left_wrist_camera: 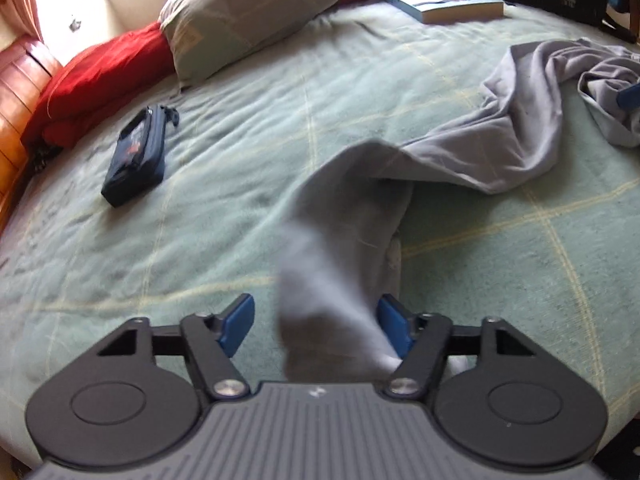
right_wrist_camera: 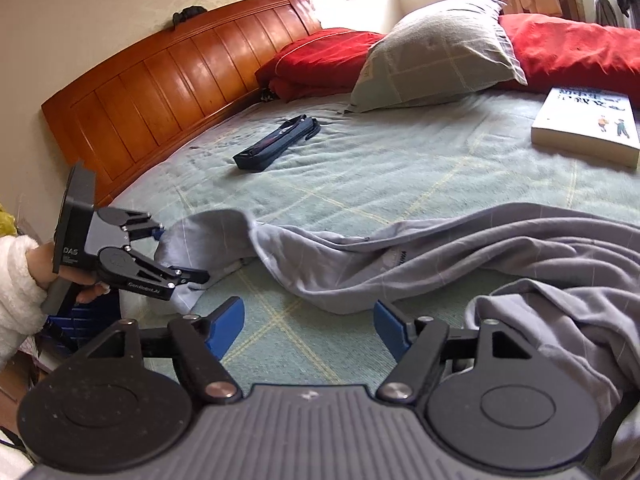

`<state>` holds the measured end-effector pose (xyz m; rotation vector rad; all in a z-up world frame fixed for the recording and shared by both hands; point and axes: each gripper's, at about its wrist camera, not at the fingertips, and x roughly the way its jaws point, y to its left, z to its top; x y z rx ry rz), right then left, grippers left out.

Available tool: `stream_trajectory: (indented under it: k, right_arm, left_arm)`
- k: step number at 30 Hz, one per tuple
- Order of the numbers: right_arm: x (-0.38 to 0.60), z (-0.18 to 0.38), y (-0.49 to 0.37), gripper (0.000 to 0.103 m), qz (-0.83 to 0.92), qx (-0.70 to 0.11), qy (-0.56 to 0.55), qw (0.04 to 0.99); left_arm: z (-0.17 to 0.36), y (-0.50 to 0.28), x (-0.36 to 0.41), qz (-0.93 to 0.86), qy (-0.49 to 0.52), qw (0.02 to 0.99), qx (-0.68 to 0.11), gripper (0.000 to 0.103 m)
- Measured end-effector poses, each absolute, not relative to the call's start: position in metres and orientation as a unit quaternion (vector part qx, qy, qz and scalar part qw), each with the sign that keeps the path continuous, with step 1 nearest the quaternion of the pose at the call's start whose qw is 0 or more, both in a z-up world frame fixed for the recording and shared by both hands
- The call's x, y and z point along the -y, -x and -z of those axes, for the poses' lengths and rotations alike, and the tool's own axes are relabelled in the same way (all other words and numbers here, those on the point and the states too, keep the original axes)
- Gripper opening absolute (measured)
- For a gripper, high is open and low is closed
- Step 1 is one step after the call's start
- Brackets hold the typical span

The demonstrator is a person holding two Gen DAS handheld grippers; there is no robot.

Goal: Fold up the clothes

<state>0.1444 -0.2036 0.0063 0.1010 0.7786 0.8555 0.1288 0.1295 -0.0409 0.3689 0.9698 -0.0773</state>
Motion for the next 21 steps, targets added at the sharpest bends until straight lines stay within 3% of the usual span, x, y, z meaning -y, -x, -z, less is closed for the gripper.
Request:
stream_trajectory:
  k: [6,9,13,21]
  right_arm:
    - [0.208,-0.002,-0.144,0.077,-0.402,-0.370,-0.055,0.836]
    - [0.212,0.000,-0.142,0.077,-0.398,-0.371,-0.052,0.838]
    - [0.220,0.001,-0.141,0.077,-0.389,-0.370,-0.051,0.842]
    - [0.238,0.001,-0.147,0.078,-0.364,-0.368,-0.059,0.854]
  left_arm:
    - [0.046,-0.131,-0.110,0.083,-0.186,0.859,-0.470,0.055]
    - [0.043,-0.133,-0.107,0.066,-0.203,0.865,-0.453,0.030]
    - [0.032,-0.144,-0.118,0.021,-0.224,0.875,-0.428,0.015]
    - [0.019,-0.202,-0.144,-0.076,-0.288,0.875,-0.383,0.013]
